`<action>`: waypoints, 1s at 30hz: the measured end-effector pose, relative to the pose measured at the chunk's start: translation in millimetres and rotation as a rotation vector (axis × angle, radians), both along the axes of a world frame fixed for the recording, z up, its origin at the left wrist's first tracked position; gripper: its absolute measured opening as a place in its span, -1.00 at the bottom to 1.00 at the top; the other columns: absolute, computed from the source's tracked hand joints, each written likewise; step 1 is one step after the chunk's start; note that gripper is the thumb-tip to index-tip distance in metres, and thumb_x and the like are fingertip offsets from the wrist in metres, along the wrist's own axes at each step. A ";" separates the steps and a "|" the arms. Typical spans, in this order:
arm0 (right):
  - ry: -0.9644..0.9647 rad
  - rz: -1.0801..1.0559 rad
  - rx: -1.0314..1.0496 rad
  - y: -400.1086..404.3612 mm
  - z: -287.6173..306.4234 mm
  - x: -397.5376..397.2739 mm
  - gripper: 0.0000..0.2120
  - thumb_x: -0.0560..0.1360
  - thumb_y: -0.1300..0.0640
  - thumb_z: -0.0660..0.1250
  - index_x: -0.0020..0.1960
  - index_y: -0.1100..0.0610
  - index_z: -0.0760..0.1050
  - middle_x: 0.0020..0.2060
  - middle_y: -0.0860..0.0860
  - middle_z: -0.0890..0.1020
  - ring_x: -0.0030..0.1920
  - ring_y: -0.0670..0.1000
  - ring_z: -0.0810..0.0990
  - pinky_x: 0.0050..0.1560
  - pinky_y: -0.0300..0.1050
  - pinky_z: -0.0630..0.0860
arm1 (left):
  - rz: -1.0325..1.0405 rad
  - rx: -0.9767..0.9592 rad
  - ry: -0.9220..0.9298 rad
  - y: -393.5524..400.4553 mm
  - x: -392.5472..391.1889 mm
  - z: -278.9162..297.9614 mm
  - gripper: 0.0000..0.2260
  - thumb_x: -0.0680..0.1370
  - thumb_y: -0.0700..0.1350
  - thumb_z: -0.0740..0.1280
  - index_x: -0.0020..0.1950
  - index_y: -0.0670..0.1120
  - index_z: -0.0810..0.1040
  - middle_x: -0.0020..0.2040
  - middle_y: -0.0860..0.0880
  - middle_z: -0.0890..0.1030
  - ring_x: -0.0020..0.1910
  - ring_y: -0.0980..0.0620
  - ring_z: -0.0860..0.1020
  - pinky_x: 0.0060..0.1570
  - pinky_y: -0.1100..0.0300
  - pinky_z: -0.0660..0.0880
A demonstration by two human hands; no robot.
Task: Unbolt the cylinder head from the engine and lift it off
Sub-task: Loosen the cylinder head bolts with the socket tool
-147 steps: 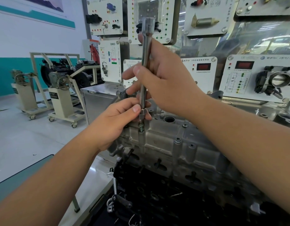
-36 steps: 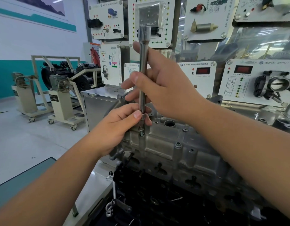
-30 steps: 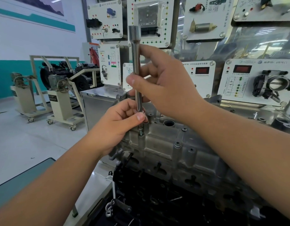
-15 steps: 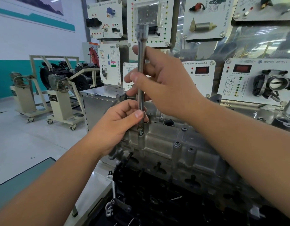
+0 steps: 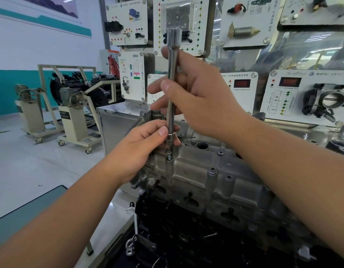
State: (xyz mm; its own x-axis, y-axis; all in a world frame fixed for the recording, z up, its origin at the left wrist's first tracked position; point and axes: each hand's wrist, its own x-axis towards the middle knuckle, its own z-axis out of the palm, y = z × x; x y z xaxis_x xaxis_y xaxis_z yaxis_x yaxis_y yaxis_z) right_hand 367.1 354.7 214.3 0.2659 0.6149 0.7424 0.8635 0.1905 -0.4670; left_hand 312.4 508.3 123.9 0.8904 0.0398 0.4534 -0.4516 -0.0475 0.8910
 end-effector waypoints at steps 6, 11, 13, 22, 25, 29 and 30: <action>-0.035 -0.084 0.034 0.8 -6.2 0.8 -0.69 0.62 0.18 0.33 0.34 0.17 0.45 -0.08 0.05 0.70 -0.21 -0.12 0.72 -0.11 -0.03 0.68 | 0.016 -0.011 -0.059 -0.3 2.5 -2.1 -0.92 0.48 0.05 0.41 -0.09 0.13 0.69 -0.16 0.03 0.69 -0.19 0.14 0.63 -0.15 0.28 0.58; 0.002 -0.081 -0.039 0.7 -1.7 2.7 -0.78 0.65 0.23 0.22 0.28 0.19 0.41 -0.10 -0.02 0.71 -0.21 -0.10 0.73 -0.14 -0.01 0.68 | 0.016 0.011 -0.046 -1.8 1.9 -2.4 -0.86 0.50 0.10 0.36 -0.04 0.16 0.70 -0.11 0.04 0.71 -0.12 0.16 0.65 -0.11 0.31 0.56; 0.008 -0.049 -0.081 0.4 -1.6 1.5 -0.75 0.66 0.22 0.18 0.33 0.19 0.38 -0.08 -0.02 0.72 -0.18 -0.10 0.73 -0.09 0.01 0.68 | 0.007 0.025 -0.029 -0.6 0.8 -1.7 -0.83 0.52 0.11 0.33 -0.03 0.15 0.71 -0.08 0.03 0.72 -0.08 0.14 0.66 -0.09 0.29 0.57; -0.003 -0.071 0.038 -0.8 -1.4 2.8 -0.69 0.61 0.24 0.32 0.34 0.11 0.46 -0.17 -0.06 0.68 -0.21 -0.12 0.73 -0.18 -0.16 0.68 | 0.053 0.026 -0.061 -1.4 2.7 -3.3 -0.88 0.50 0.11 0.37 -0.06 0.15 0.68 -0.13 0.04 0.70 -0.16 0.15 0.65 -0.14 0.29 0.58; -0.012 -0.030 -0.020 -0.2 -0.9 0.2 -0.67 0.64 0.27 0.22 0.35 0.01 0.37 -0.08 -0.07 0.69 -0.18 -0.12 0.73 -0.18 -0.27 0.62 | 0.005 0.023 -0.015 2.1 0.4 -1.5 -0.82 0.53 0.12 0.33 0.00 0.14 0.70 -0.08 0.01 0.71 -0.09 0.09 0.66 -0.11 0.24 0.59; -0.003 -0.056 0.020 -0.2 -1.9 0.4 -0.67 0.61 0.22 0.30 0.34 0.02 0.40 -0.11 -0.01 0.71 -0.21 -0.10 0.73 -0.16 -0.17 0.66 | 0.004 0.011 -0.040 1.7 1.2 -1.5 -0.89 0.50 0.06 0.38 -0.06 0.13 0.69 -0.14 0.03 0.70 -0.15 0.13 0.65 -0.13 0.27 0.58; -0.007 -0.076 0.043 -0.4 -1.8 0.9 -0.63 0.59 0.20 0.34 0.37 0.05 0.42 -0.14 -0.01 0.70 -0.22 -0.09 0.73 -0.14 -0.10 0.68 | 0.018 0.007 -0.054 0.7 1.9 -1.9 -0.92 0.49 0.06 0.40 -0.08 0.13 0.68 -0.15 0.04 0.69 -0.17 0.13 0.64 -0.14 0.27 0.58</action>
State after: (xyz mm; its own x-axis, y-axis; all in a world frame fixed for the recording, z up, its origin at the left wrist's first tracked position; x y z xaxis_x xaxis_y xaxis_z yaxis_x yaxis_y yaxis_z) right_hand 367.9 354.2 212.5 0.3054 0.5607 0.7696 0.8796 0.1436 -0.4536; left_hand 314.3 509.0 121.9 0.8638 0.0521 0.5012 -0.4982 -0.0617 0.8649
